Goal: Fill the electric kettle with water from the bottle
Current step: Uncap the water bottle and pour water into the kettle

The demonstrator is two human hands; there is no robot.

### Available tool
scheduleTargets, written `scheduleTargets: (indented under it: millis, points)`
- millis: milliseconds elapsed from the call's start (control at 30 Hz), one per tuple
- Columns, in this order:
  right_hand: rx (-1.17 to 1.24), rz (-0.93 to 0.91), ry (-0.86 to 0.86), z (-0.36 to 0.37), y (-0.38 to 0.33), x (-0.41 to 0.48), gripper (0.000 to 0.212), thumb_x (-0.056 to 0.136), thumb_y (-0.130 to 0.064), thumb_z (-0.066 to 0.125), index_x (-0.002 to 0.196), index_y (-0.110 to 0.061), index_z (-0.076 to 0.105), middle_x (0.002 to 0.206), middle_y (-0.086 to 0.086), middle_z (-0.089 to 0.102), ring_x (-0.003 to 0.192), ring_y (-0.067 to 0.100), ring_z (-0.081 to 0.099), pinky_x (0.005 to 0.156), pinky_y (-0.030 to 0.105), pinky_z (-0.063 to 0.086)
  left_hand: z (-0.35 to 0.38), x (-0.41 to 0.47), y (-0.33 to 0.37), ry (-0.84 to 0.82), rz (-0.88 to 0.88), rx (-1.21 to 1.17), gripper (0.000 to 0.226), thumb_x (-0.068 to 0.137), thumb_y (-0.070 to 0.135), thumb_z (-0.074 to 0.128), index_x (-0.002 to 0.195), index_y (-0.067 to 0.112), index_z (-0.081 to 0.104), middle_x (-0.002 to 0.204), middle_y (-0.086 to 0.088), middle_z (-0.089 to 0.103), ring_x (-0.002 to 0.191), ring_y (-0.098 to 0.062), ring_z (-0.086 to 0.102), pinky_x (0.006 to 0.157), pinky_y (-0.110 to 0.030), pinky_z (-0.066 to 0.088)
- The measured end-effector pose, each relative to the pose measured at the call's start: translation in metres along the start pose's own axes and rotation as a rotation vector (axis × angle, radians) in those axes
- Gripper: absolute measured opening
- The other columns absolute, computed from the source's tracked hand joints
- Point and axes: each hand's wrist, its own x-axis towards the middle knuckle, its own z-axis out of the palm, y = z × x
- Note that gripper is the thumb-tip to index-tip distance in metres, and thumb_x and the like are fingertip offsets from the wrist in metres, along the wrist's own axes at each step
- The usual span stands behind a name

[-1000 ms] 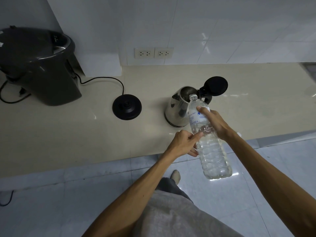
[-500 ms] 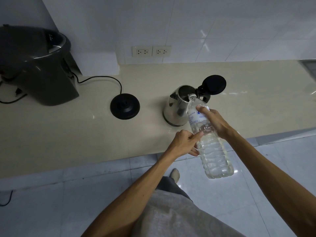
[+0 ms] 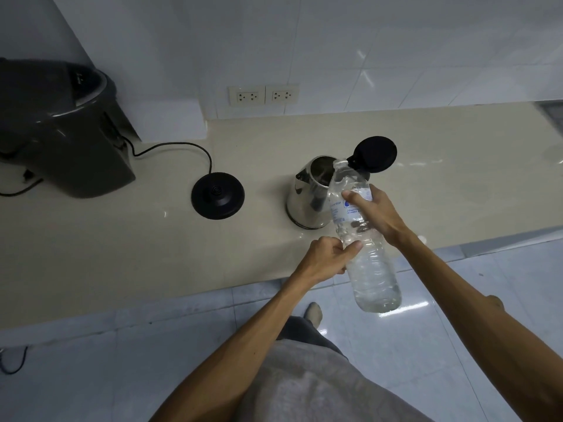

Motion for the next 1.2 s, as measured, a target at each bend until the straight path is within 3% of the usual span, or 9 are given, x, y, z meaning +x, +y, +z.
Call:
scheduleTargets:
  millis: [133,300,400,500,667,833,967,1100,1200]
  points:
    - [-0.062,-0.106,0.089,-0.007,-0.007,0.005,0.053,0.085,-0.053,0.073,0.125,-0.022,0.060,0.106,-0.002,0.074,0.089,0.012,0.073,0.070,0.027,0.059,0.004,0.011,0.005,0.056,0.043,0.055,0.058,0.085,0.066,0.070,0.088,0.008,0.072,0.076,0.001,0.071,0.077,-0.020,0.072,0.090,-0.049,0.062]
    - [-0.093,-0.251,0.172,-0.024,-0.014,0.005,0.067,0.077,-0.056,0.078,0.131,-0.023,0.056,0.104,-0.019,0.068,0.089,-0.003,0.068,0.077,0.021,0.058,0.009,0.026,0.018,0.058,0.120,-0.015,0.042,0.089,0.043,0.080,0.122,0.017,0.073,0.112,0.004,0.081,0.103,-0.013,0.077,0.097,-0.039,0.061]
    - [-0.068,-0.318,0.227,-0.041,-0.013,0.003,0.074,0.072,-0.058,0.082,0.132,-0.024,0.055,0.109,-0.017,0.068,0.098,-0.001,0.069,0.083,0.025,0.059,0.019,0.042,0.027,0.084,0.148,0.016,0.048,0.086,0.043,0.083,0.124,0.017,0.070,0.115,0.004,0.079,0.105,-0.012,0.075,0.096,-0.037,0.061]
    - [-0.071,-0.386,0.288,-0.064,-0.010,-0.001,0.076,0.071,-0.048,0.087,0.134,-0.022,0.054,0.110,-0.023,0.065,0.099,-0.011,0.065,0.085,0.020,0.057,0.033,0.063,0.035,0.075,0.161,0.070,0.052,0.085,0.042,0.084,0.128,0.020,0.066,0.120,0.005,0.076,0.111,-0.011,0.071,0.099,-0.033,0.057]
    - [-0.078,-0.406,0.324,-0.111,0.015,0.002,0.086,0.068,-0.048,0.088,0.139,-0.017,0.050,0.123,-0.001,0.068,0.107,0.013,0.070,0.091,0.034,0.060,0.060,0.102,0.051,-0.042,0.166,0.141,0.066,0.082,0.040,0.086,0.139,0.019,0.061,0.131,0.002,0.073,0.121,-0.015,0.069,0.104,-0.039,0.056]
    - [-0.067,-0.390,0.316,-0.154,0.040,0.009,0.098,0.062,-0.057,0.087,0.141,-0.014,0.047,0.127,0.000,0.066,0.106,0.013,0.069,0.089,0.022,0.058,0.097,0.151,0.056,-0.049,0.157,0.253,0.080,0.069,0.060,0.082,0.137,0.025,0.060,0.129,0.002,0.072,0.123,-0.019,0.067,0.104,-0.047,0.056]
    - [-0.126,-0.385,0.294,-0.179,0.064,0.023,0.098,0.062,-0.044,0.095,0.138,-0.009,0.044,0.128,0.007,0.066,0.107,0.017,0.070,0.091,0.024,0.057,0.116,0.182,0.059,-0.067,0.163,0.291,0.080,0.069,0.054,0.081,0.139,0.023,0.058,0.129,0.001,0.071,0.121,-0.019,0.066,0.102,-0.044,0.057]
    - [-0.114,-0.376,0.247,-0.198,0.084,0.037,0.100,0.060,-0.045,0.095,0.137,-0.010,0.041,0.128,0.001,0.064,0.112,0.016,0.067,0.096,0.035,0.057,0.130,0.210,0.058,-0.059,0.174,0.339,0.067,0.080,0.036,0.086,0.139,0.021,0.057,0.127,0.001,0.070,0.116,-0.019,0.067,0.089,-0.030,0.055]
    - [-0.159,-0.359,0.217,-0.209,0.095,0.048,0.098,0.060,-0.040,0.097,0.136,-0.012,0.040,0.125,-0.005,0.063,0.108,0.013,0.066,0.093,0.031,0.055,0.142,0.227,0.058,-0.027,0.170,0.356,0.063,0.081,0.030,0.087,0.136,0.019,0.058,0.126,0.000,0.069,0.113,-0.019,0.065,0.083,-0.025,0.049]
